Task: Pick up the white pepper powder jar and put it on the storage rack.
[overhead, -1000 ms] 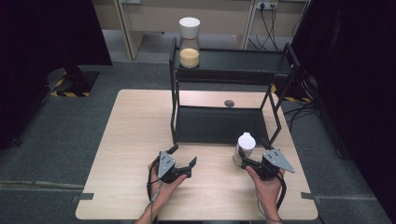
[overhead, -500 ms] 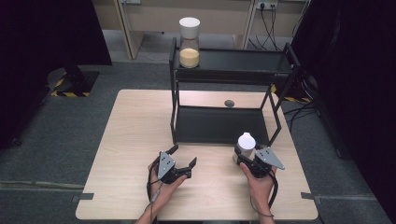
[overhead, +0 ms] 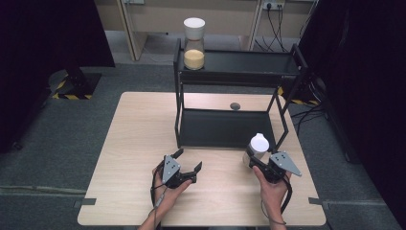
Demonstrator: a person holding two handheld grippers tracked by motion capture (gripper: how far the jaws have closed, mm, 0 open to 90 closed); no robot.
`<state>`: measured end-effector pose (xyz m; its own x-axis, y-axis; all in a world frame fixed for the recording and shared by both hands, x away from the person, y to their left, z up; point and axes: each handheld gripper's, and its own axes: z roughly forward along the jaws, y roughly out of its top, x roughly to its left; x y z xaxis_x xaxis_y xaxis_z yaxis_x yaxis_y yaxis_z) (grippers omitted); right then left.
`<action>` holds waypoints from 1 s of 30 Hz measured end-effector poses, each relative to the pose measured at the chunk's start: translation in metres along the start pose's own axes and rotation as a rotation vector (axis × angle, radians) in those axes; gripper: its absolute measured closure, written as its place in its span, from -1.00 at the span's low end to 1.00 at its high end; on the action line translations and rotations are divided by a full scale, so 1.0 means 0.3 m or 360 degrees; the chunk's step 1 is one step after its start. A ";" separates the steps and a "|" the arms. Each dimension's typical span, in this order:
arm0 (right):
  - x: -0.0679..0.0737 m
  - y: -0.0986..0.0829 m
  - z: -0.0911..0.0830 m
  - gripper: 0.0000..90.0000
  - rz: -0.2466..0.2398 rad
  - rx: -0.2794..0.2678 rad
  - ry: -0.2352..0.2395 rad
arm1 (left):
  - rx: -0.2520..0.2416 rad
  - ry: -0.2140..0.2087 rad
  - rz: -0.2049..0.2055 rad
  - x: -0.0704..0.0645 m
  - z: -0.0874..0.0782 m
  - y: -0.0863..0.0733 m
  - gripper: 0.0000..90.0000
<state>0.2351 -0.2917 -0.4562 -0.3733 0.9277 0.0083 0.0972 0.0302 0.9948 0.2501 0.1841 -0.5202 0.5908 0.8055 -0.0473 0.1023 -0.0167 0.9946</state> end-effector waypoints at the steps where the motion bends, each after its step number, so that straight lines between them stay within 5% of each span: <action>1: -0.002 0.011 -0.005 -0.31 -0.0005 -0.0015 -0.0007 | -0.0002 0.0001 -0.0002 0.000 0.000 -0.001 -0.75; 30: -0.031 0.302 0.008 -0.31 -0.0054 -0.0292 -0.0054 | 0.0000 -0.0001 0.0004 -0.001 0.001 0.000 -0.76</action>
<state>0.2495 -0.2969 -0.3663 -0.3420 0.9393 -0.0261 -0.0858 -0.0036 0.9963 0.2502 0.1838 -0.5202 0.5917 0.8049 -0.0451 0.1009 -0.0184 0.9947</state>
